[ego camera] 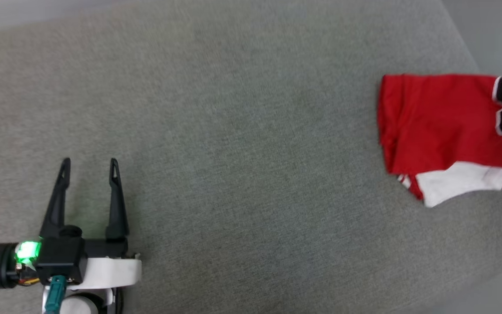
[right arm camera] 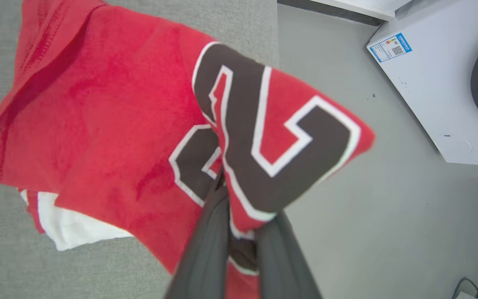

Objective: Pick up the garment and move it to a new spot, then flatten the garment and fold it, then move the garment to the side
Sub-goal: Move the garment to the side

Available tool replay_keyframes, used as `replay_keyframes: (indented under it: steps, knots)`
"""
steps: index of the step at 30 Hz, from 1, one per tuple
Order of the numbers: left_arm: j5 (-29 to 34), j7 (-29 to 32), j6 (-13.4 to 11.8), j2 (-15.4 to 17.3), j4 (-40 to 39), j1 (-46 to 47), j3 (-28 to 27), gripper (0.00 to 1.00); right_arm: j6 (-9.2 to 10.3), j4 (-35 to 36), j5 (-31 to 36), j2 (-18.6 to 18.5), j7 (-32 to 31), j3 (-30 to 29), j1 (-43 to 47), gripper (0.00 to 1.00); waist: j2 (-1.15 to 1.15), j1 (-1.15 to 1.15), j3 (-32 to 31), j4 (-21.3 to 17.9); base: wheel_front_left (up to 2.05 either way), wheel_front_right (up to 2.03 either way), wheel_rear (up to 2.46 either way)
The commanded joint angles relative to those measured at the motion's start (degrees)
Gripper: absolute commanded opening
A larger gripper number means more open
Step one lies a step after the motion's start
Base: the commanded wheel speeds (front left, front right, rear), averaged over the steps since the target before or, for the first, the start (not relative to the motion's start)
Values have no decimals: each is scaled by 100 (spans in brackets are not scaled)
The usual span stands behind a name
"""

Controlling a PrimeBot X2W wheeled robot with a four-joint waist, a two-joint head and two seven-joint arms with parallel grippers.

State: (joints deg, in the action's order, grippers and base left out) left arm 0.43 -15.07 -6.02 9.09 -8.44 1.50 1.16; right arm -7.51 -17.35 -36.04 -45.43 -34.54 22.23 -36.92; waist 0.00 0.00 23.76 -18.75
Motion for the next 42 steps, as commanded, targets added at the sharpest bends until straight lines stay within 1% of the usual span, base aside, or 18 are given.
replay_keyframes:
  steps: [1, 5, 7, 11, 13, 14, 15, 16, 19, 21, 23, 28, 31, 33, 35, 39, 42]
  knots:
    - [25, -12, 33, 102, -74, 150, -42, 100, 6, -272, 206, 191, 139, -260, -217, 0, 0, 0, 538, -121, 0, 0, 0]
    - [18, -12, 42, 219, -172, 310, -53, 100, 6, -840, 640, 514, 359, -762, -423, 0, 0, 0, 861, -77, 0, 0, 0]
    - [17, -12, 42, 234, -192, 344, -44, 100, 6, -939, 733, 582, 420, -845, -477, 0, 0, 0, 920, -61, 0, 0, 0]
    - [-12, -6, 6, 265, -201, 425, -51, 100, 5, -1334, 1017, 943, 606, -1129, -588, 0, 0, 0, 1031, -16, 0, 0, 0]
    - [-25, -4, -2, 266, -198, 462, -41, 100, 6, -1492, 1214, 991, 743, -1277, -655, 0, 0, 0, 1027, 17, 0, 0, 0]
    - [-32, 1, -3, 262, -199, 472, -29, 100, 6, -1579, 1299, 1037, 800, -1334, -663, 9, 0, 0, 1004, 38, 0, 0, 0]
    - [-40, 2, -3, 254, -198, 477, -14, 100, 6, -1652, 1398, 1067, 853, -1376, -666, 60, 0, 0, 967, 59, 0, 0, 0]
    - [-45, 2, -5, 240, -197, 480, 1, 100, 6, -1725, 1494, 1087, 917, -1445, -674, 100, 0, 0, 913, 80, 0, 0, 0]
    - [-54, 0, -42, 146, -199, 443, 66, 100, 6, -1856, 1762, 1070, 1108, -1553, -636, 100, 0, 0, 684, 162, 0, 0, 0]
    - [-75, -1, -58, 68, -160, 374, 107, 100, 6, -1877, 2020, 983, 1384, -1682, -610, 100, 0, 0, 488, 232, 0, 0, 0]
    - [-94, -6, -79, -1, -122, 320, 133, 100, 6, -1797, 2289, 926, 1871, -1881, -582, 100, 0, 0, 297, 329, 0, 0, 0]
    - [-118, -11, -127, -145, -54, 128, 128, 100, 6, -1438, 2985, 1084, 3182, -2499, -396, 100, 0, 0, -142, 577, 0, 0, 0]
    - [-135, -11, -160, -218, -12, -5, 122, 100, 5, -1121, 3346, 1342, 3947, -2870, -209, 100, 0, 0, -390, 742, 0, 0, 0]
    - [-153, -11, -158, -262, 16, -90, 124, 100, 5, -853, 3508, 1576, 4379, -3009, -114, 100, 0, 0, -545, 858, 0, 0, 0]
    - [-161, -11, -162, -312, 55, -172, 135, 100, 5, -570, 3615, 1830, 4681, -3071, 21, 100, 0, 0, -712, 981, 0, 0, 0]
    - [-171, -12, -148, -371, 118, -315, 149, 100, 5, 32, 3721, 2323, 4919, -3007, 403, 100, 0, 0, -988, 1192, 0, 0, 0]
    - [-166, -12, -144, -407, 169, -424, 145, 100, 5, 511, 3716, 2674, 4960, -2926, 720, 100, 0, 0, -1167, 1342, 0, 0, 0]
